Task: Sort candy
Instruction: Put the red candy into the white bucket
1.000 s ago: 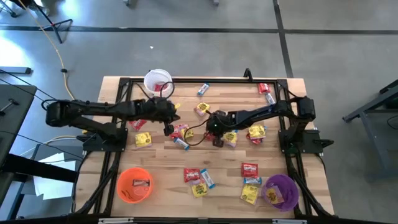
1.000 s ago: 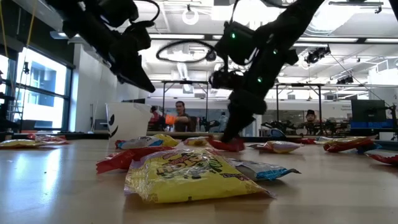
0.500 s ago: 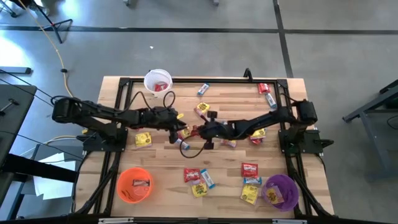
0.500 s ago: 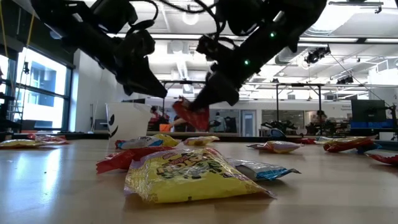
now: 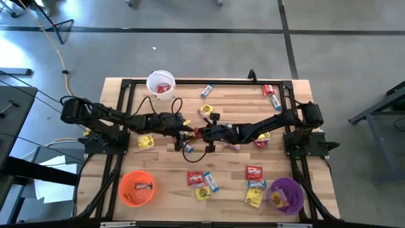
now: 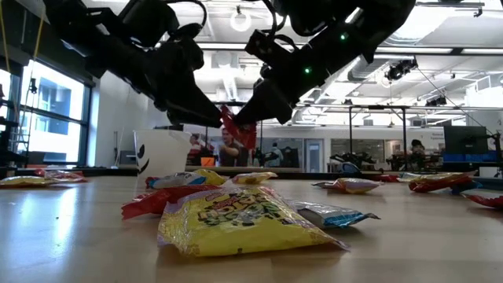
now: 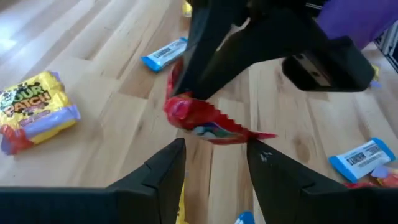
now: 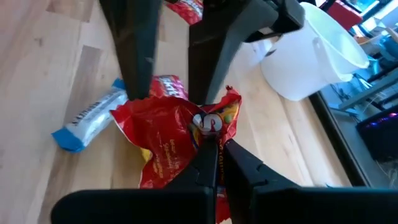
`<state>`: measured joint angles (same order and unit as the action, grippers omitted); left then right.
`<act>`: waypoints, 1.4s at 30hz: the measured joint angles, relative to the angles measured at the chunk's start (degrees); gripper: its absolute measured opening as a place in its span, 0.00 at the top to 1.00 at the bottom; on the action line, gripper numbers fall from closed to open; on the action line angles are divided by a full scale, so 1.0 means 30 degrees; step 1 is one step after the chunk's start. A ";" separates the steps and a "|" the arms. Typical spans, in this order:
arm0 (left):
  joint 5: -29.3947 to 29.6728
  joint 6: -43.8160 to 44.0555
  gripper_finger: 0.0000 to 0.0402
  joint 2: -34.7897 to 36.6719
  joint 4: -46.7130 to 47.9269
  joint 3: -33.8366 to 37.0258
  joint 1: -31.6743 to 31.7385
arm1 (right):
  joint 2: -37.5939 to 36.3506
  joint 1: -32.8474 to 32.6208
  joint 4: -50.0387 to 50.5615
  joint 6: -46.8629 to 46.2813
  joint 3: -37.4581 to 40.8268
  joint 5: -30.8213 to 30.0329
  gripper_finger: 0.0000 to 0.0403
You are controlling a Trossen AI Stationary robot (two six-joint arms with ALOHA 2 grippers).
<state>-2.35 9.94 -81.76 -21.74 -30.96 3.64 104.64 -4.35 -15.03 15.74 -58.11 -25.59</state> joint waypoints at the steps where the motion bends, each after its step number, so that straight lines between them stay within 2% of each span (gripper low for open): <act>1: 0.0000 0.0025 0.60 0.0000 0.0065 0.0000 0.0002 | 0.0000 0.0014 0.0000 0.0014 0.0000 -0.0268 0.99; 8: 0.0049 0.0361 0.60 0.0000 0.0407 0.0000 0.0044 | 0.0000 0.0025 0.0007 0.0091 0.0000 -0.1053 0.99; 15: 0.1359 0.1010 0.60 0.0000 0.0034 0.0000 0.0487 | -0.0007 0.0025 -0.0189 0.0079 -0.0003 -0.0812 0.99; 21: 0.0385 0.0752 0.60 0.0000 -0.0964 -0.0007 0.1048 | -0.0013 0.0025 -0.1009 0.0069 -0.0007 -0.0102 0.99; 24: 0.0328 0.0648 0.65 0.0000 -0.0649 -0.0007 0.1257 | -0.0015 0.0018 -0.1082 -0.0084 -0.0007 -0.0117 0.99; 29: 0.0332 0.0066 0.83 0.0000 -0.0325 -0.0007 0.1332 | -0.0015 0.0008 -0.1115 -0.0148 -0.0007 -0.0143 0.98; 33: 0.0379 -0.0545 0.97 0.0006 -0.0173 -0.0015 0.1326 | -0.0015 -0.0184 -0.1224 -0.0163 -0.0007 -0.0459 0.89; 38: 0.1421 -0.1693 0.97 0.0332 0.0983 -0.0036 0.1595 | -0.0022 -0.0610 -0.1603 -0.0024 -0.0022 -0.2441 0.72; 42: 0.2974 -0.2879 0.99 0.1429 0.3947 -0.0670 0.1984 | -0.0244 -0.1135 -0.1543 0.0988 -0.0022 -0.4341 0.64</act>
<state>6.57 1.30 -77.47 -9.90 -32.97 9.59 103.91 -7.75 -19.65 18.70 -58.17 -38.62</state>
